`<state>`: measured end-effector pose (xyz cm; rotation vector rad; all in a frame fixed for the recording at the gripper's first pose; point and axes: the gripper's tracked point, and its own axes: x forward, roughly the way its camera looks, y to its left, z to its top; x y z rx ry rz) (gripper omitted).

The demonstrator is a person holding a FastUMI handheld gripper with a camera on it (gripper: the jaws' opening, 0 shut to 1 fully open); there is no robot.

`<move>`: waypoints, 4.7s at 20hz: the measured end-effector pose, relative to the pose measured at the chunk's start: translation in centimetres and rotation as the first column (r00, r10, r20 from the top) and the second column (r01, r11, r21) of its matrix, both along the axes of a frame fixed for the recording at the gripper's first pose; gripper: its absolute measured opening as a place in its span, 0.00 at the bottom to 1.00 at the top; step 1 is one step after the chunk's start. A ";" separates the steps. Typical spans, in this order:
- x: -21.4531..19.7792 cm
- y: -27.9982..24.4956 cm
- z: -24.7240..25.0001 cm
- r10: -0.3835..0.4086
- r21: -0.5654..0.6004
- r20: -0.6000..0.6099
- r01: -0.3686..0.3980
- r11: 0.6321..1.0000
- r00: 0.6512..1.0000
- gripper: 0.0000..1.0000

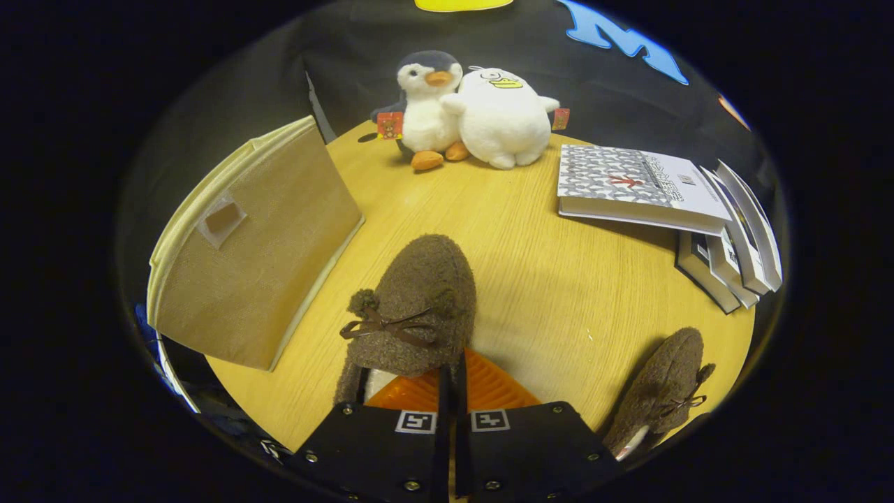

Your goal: Open the storage box then place both shoes into the box .Put the left shoe in first, then the right shoe, with the right side of both shoes facing outward in a uniform manner.

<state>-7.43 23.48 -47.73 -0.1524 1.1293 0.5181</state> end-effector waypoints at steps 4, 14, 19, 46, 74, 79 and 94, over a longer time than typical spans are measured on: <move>0.9 0.2 2.7 -0.003 0.005 0.011 0.003 1.000 1.000 0.00; 4.5 7.4 19.0 0.010 0.213 0.155 -0.043 0.976 0.988 0.00; 4.5 14.3 21.2 0.051 0.277 0.132 -0.086 0.957 0.990 0.00; 1.8 25.6 17.8 0.227 0.203 0.173 -0.260 0.944 0.959 0.96; 7.5 -12.9 19.4 -0.286 0.194 0.256 0.241 0.951 0.923 0.97; 6.1 -17.8 15.8 -0.328 0.136 0.215 0.305 0.943 0.920 0.97; -1.6 -25.8 5.1 -0.379 -0.012 0.042 0.380 0.925 0.924 0.97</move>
